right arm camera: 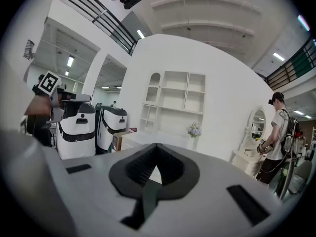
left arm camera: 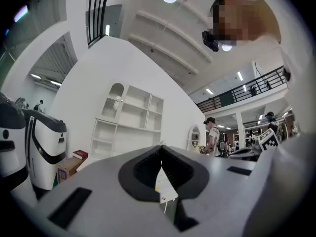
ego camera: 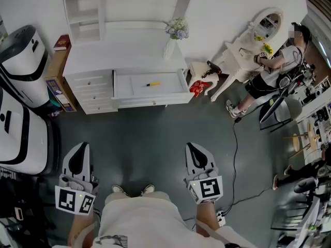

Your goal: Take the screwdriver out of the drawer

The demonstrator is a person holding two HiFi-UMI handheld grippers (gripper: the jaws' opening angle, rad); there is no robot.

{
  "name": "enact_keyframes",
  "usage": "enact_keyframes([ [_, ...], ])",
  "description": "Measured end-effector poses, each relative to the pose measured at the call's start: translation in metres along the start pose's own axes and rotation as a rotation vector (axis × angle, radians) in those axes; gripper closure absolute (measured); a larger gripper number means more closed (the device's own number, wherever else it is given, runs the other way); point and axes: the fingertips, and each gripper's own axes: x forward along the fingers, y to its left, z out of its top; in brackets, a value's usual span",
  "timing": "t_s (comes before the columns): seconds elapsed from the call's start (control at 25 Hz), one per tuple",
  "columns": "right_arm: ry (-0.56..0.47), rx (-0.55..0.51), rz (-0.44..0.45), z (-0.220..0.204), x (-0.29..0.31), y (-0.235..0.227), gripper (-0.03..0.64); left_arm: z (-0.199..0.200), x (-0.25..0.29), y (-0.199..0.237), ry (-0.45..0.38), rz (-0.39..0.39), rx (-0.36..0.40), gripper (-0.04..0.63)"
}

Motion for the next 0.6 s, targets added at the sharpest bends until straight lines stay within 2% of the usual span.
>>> enact_keyframes([
  [0.36, -0.030, 0.013, 0.031, 0.006, -0.005, -0.002, 0.609, 0.003, -0.002, -0.013, 0.006, 0.017, 0.011, 0.580],
  [0.6, 0.004, 0.021, 0.111, -0.004, -0.003, 0.000, 0.609, 0.001, 0.000, -0.016, 0.015, 0.029, 0.013, 0.580],
])
